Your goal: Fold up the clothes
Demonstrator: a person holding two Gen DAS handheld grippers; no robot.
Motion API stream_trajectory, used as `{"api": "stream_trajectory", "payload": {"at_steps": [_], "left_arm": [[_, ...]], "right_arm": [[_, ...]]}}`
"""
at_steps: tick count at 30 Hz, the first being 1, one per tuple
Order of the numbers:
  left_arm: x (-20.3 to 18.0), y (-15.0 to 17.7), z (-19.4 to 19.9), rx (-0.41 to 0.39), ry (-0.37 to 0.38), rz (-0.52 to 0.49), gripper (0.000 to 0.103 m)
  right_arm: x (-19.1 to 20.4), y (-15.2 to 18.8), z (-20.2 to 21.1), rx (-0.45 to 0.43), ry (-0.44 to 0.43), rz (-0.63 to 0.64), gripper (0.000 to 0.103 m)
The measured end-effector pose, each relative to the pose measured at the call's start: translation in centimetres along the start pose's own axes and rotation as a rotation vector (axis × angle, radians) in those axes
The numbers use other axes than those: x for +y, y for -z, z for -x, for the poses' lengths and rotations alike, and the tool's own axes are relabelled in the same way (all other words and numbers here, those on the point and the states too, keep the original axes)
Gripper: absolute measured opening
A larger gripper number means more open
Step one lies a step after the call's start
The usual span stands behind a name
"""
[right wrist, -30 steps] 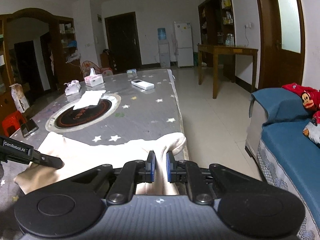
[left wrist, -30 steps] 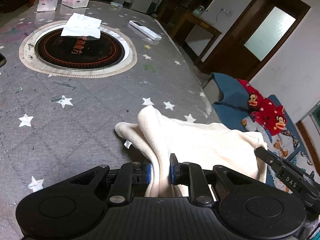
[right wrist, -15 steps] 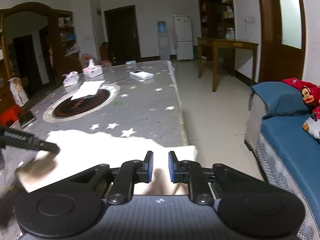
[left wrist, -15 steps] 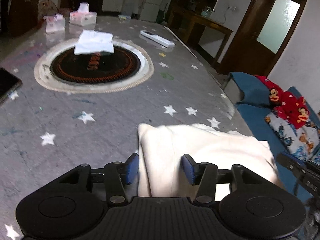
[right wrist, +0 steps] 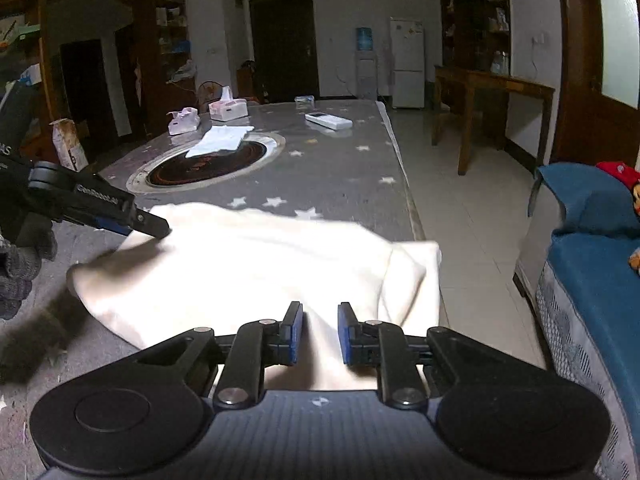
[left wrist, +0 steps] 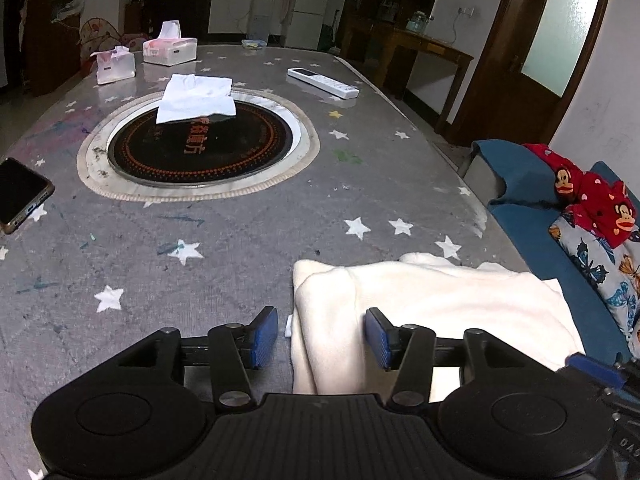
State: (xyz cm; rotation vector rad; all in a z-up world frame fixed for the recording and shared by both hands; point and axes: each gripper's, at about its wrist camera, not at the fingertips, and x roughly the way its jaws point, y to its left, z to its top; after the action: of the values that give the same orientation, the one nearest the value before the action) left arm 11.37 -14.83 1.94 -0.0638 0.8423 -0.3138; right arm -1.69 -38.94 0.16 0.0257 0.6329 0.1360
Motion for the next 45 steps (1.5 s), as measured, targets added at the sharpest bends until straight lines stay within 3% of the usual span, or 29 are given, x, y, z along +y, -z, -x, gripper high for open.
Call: {"api": "stream_trajectory", "payload": {"at_steps": [10,18,24,45], "left_arm": [[-1.7,-1.6,-1.7,-0.004,-0.039,-0.080,0.052],[-2.2,-1.7,-3.5,0.023,-0.052,-0.108,0.058],[-2.2,-1.7,-3.9,0.028,-0.059,-0.113,0.062],[-2.3,-1.8,-3.9,0.030,-0.088,-0.128,0.070]], "right_arm": [[-0.5,-3.9,-4.7,0.013,-0.013,0.021,0.019],[-1.2,-4.2,-7.7,0.064,0.001,0.008,0.020],[-0.4,-4.8,-7.3,0.049,-0.003,0.034,0.031],[3.4,-3.1,-5.3,0.047,-0.104,0.078,0.038]]}}
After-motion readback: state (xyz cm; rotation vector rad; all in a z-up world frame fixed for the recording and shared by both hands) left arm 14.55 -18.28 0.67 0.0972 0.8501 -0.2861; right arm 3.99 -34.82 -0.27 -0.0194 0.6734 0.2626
